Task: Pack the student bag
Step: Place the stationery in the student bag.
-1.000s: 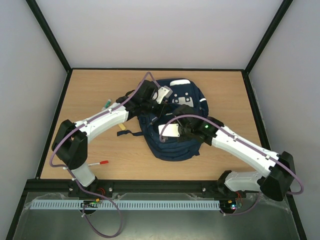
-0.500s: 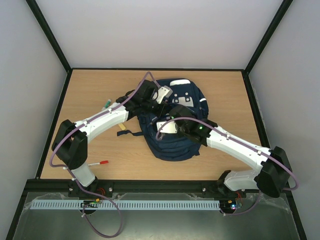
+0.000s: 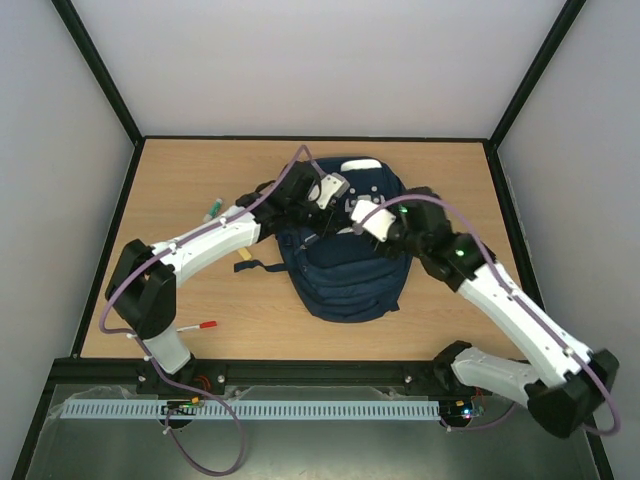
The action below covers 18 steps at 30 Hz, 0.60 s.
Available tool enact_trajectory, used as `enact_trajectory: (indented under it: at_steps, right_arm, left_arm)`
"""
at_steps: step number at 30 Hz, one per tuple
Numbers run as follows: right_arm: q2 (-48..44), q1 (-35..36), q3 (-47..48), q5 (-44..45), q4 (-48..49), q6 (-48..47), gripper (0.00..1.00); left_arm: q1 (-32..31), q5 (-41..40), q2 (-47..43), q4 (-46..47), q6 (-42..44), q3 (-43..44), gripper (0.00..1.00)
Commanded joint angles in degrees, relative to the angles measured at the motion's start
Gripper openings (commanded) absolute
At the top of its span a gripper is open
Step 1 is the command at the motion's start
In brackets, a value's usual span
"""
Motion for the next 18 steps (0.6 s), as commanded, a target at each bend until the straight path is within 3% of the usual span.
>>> enact_trajectory:
  at_steps: [1,2,3,6,10,14,18]
  right_arm:
    - [-7.70,-7.60,-4.60,-9.16,4.89,19.90,0.32]
    - [-8.74,-9.59,-5.07,-9.18,6.75,24.69,0.31]
    - [-9.56,-11.80,-5.39,-10.95,7.78,28.84,0.30]
    - [-10.26,-18.76,-6.48,-19.01,9.73,35.08,0.41]
    - [-10.56,-24.48,-15.20,-21.74,17.19,40.65,0.66]
    - [-10.17,-26.36,-19.02,-24.63,18.07,39.47,0.69]
    - [-8.96,-26.40,-19.46,-24.09,18.38,38.86,0.69]
  left_arm:
    - [-4.66,-7.71,0.94,-1.00,1.62,2.96,0.68]
    - [-5.45,-7.46,1.08,-1.24,1.25,2.68,0.95]
    - [-6.02,-6.42,1.00,-1.34,0.32,2.17,0.99]
    - [-6.26,-5.38,-2.60,0.14,-3.41,-1.25,0.99]
    - [-5.12,-15.49,-10.76,1.95,-8.00,-7.07,0.99]
    - [0.29,-24.61,-15.79,5.78,-12.06,-13.46,0.99]
    - [8.32,-24.57,-12.58,6.44,-18.73,-14.72,0.99]
